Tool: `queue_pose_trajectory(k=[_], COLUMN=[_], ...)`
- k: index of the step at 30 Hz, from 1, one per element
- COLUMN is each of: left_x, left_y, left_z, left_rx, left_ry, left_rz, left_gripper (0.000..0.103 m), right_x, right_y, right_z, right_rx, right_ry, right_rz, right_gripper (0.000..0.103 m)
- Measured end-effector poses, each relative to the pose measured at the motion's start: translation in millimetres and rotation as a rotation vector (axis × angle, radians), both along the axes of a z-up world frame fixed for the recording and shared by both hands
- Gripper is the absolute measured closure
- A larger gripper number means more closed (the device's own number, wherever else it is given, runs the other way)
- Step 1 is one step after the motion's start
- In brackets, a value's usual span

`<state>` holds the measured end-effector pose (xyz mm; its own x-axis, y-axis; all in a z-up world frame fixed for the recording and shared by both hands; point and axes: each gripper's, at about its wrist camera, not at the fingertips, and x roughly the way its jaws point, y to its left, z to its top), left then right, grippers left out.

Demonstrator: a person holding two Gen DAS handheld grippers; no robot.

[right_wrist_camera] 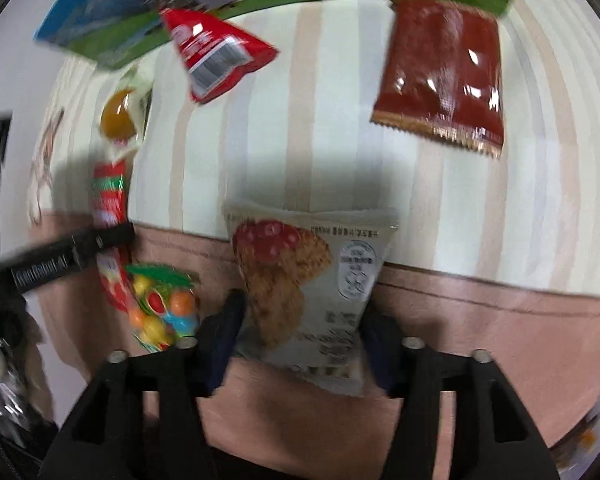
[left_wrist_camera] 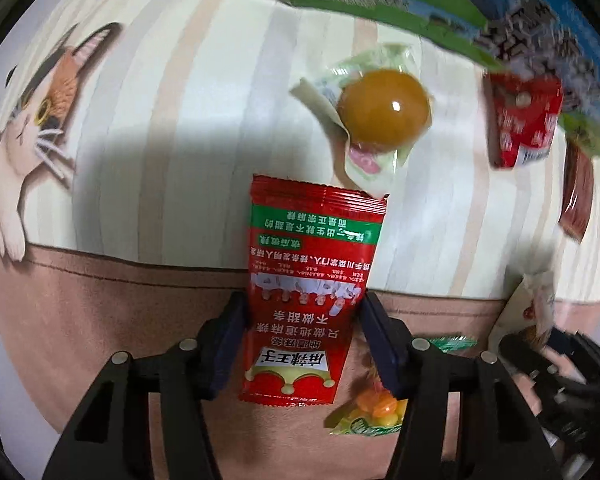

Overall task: Organize snacks
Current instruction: 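Grasp the red-green packet with left tool while right tool grasps the oat cookie packet, then carry both packets into the box and open both tools to release them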

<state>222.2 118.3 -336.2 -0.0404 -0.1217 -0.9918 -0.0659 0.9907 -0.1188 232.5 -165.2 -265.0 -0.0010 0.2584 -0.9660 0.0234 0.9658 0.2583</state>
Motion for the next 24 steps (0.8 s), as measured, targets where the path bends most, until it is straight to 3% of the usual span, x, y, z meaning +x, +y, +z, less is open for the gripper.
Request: queue_pose_trajectory(k=[8,11,13,16,24], left_x=[8,3,-4,-9,-11], left_y=[-24,-32,-43,-49,-42], left_z=[1,1,3,19,82], left_rx=[0.081,0.096,0.106,0.102,0.040], left_ry=[-0.017,-0.035,-0.055,-0.085,-0.177], left_rz=[-0.094,-0.095,-0.089,-0.075,-0.043], left_gripper=[0.048,0.048,0.054,0.057,0.058], right_x=[10,-7,-9,-13,-19], right_y=[-2,-3,9,16,1], right_z=[-2,-12,-14,-12,12], right_rx=[0.007,-0.025,-0.078,-0.138,-0.053], right_ry=[-0.009,-0.012,-0.024,-0.066,-0.117], right_rz=[-0.102,-0.081,-0.045,-0.007,-0.056], right_gripper=[0.033,0.033,0.035,0.051,0.059])
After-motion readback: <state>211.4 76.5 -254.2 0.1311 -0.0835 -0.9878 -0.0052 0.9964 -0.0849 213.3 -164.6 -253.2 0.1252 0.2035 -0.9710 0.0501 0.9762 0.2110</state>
